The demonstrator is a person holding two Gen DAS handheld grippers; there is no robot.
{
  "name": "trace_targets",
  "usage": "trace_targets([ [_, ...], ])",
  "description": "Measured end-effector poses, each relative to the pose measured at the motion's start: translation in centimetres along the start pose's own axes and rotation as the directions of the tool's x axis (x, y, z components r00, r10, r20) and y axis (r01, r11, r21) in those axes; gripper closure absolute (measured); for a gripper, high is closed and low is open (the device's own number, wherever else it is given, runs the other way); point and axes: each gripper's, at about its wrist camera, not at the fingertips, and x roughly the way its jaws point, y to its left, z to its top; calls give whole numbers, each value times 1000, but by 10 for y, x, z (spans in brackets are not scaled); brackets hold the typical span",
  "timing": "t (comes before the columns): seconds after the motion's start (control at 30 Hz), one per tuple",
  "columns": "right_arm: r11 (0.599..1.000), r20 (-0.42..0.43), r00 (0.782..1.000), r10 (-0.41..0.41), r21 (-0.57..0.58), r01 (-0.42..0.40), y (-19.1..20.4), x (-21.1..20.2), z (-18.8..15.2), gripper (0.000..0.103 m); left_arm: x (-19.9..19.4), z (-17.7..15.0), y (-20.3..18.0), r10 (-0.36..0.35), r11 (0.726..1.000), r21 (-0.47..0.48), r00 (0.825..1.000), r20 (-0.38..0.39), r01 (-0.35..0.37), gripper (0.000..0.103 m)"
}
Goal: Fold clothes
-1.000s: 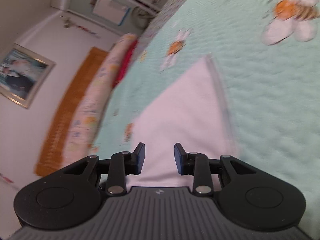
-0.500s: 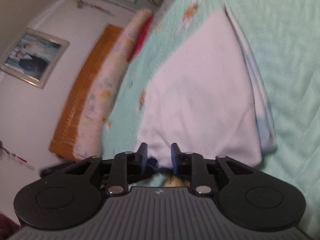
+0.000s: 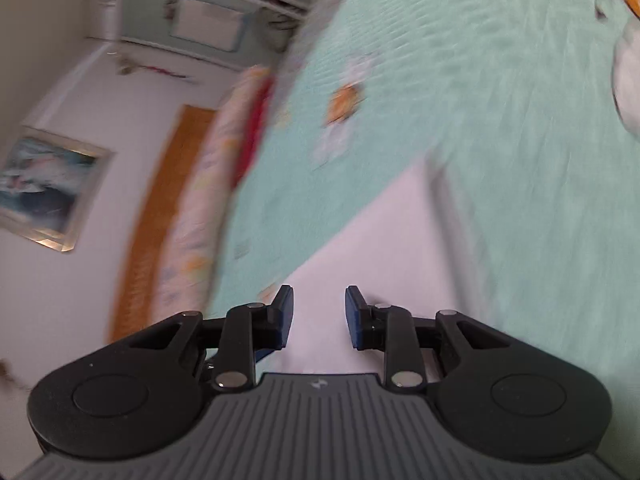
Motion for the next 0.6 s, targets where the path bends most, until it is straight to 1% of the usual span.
trace_targets([
  [0.03, 999, 7, 1000, 3, 53, -3, -13, 7, 8, 103, 5, 6, 13, -5, 999, -54, 1000, 4, 5, 100],
  [0.07, 994, 14, 1000, 5, 106, -7, -26, 13, 16, 103, 5, 8, 15, -9, 998, -61, 1000, 11, 10, 100],
  [0.1, 993, 24, 1000, 9, 122, -12, -32, 15, 21, 103, 3, 9, 14, -13, 998, -57, 1000, 18, 14, 100],
  [0.2, 998, 32, 999, -15, 53, 13, -25, 9, 21, 103, -3, 12, 13, -26, 999, -45, 999, 41, 28, 100],
  [0.23, 998, 44, 999, -12, 54, 10, -26, 6, 21, 103, -5, 13, 12, -30, 999, -41, 998, 48, 32, 100],
  [0.27, 998, 61, 998, -5, 66, 1, -27, 2, 21, 103, -7, 14, 12, -35, 999, -37, 998, 56, 37, 98],
  [0.3, 998, 76, 997, 8, 68, -13, -27, -3, 22, 98, -9, 15, 12, -39, 999, -32, 997, 63, 41, 94],
  [0.33, 998, 78, 997, 30, 58, -35, -24, -4, 22, 90, -11, 15, 11, -44, 999, -28, 997, 71, 46, 81],
  [0.37, 997, 70, 996, 56, 44, -60, -19, -2, 22, 84, -12, 16, 11, -48, 998, -24, 996, 78, 50, 69],
  [0.4, 998, 58, 997, 49, 27, -50, -18, 1, 23, 78, -7, 17, 13, -24, 999, -23, 997, 67, 26, 69],
  [0.43, 1000, 44, 999, 18, 10, -18, -18, 5, 25, 85, 0, 19, 16, 7, 1000, -24, 999, 52, -6, 80],
  [0.47, 1000, 37, 999, -10, 14, 10, -22, 9, 27, 97, 2, 21, 21, 17, 999, -50, 998, 53, -14, 92],
  [0.5, 999, 48, 999, -19, 49, 17, -28, 8, 29, 103, -1, 24, 26, 19, 996, -86, 999, 49, -14, 93],
  [0.57, 997, 103, 994, -39, 70, 32, -25, -5, 28, 103, -17, 26, 22, 47, 996, -78, 997, 67, -41, 90],
  [0.6, 998, 120, 992, -47, 49, 41, -17, -11, 25, 94, -30, 23, 15, 42, 998, -57, 996, 76, -38, 87],
])
